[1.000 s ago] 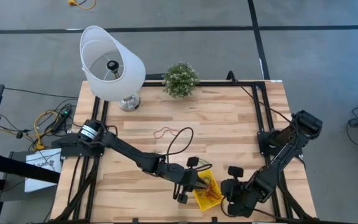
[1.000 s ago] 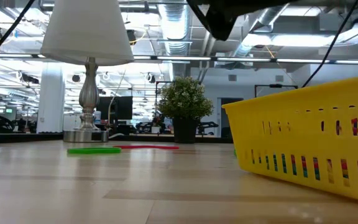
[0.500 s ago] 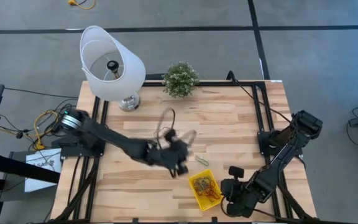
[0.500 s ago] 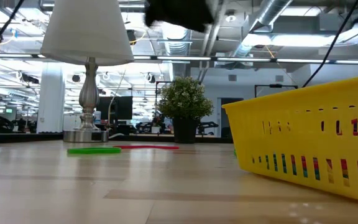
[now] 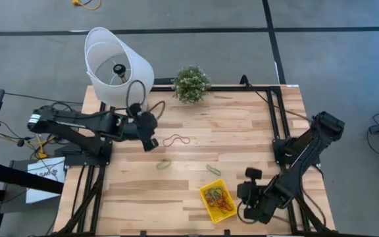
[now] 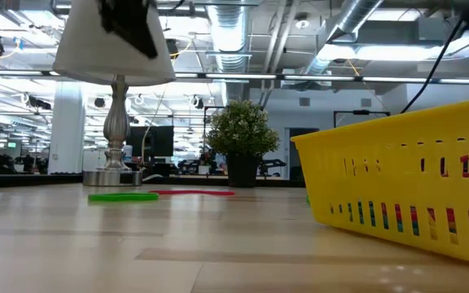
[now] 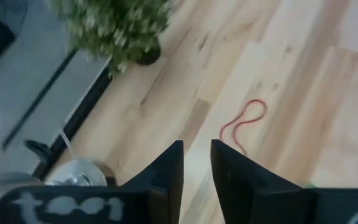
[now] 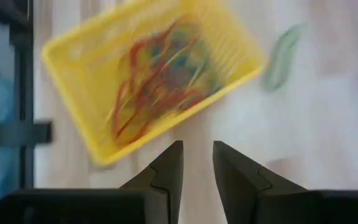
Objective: Pick and place items into bin
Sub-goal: Put the red rubber band into the bin
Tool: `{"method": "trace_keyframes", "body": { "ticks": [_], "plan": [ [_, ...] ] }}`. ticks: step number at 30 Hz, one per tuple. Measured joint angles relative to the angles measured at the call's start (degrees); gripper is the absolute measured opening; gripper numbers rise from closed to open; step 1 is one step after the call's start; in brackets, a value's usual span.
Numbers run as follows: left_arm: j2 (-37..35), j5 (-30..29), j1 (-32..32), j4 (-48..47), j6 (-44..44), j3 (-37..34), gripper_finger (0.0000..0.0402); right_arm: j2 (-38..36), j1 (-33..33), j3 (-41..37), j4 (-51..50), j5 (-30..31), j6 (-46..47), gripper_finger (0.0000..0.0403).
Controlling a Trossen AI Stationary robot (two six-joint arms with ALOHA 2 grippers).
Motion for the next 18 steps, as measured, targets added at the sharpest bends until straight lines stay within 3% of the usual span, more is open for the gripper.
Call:
{"method": "trace_keyframes", "body": {
  "ticks": [3, 7, 10, 13, 18],
  "plan": [
    [-3.75, 3.09, 2.41, 11.12, -0.81, -10.89, 0.0067, -4.29, -0.72, 0.04, 0.65, 5.91, -7.17, 0.0082],
    [-3.97, 13.32, 3.93, 40.69, -0.85, -27.16, 0.0066, -8.42, -1.21, 0.07, 1.71, 15.69, -10.94, 0.0082],
    [0.08, 19.71, 4.93, 59.73, 2.50, -34.74, 0.0066, -9.48, -1.32, -0.67, 1.69, 19.68, -9.88, 0.0082],
    [5.64, 21.30, 6.01, 66.00, 3.91, -36.14, 0.0074, -8.86, -1.71, -1.41, 1.53, 19.64, -7.33, 0.0082],
    [17.14, 19.50, 8.62, 66.00, 3.19, -33.48, 0.0112, -5.53, -2.13, -1.95, 1.62, 16.56, -3.24, 0.0082]
  ]
}}
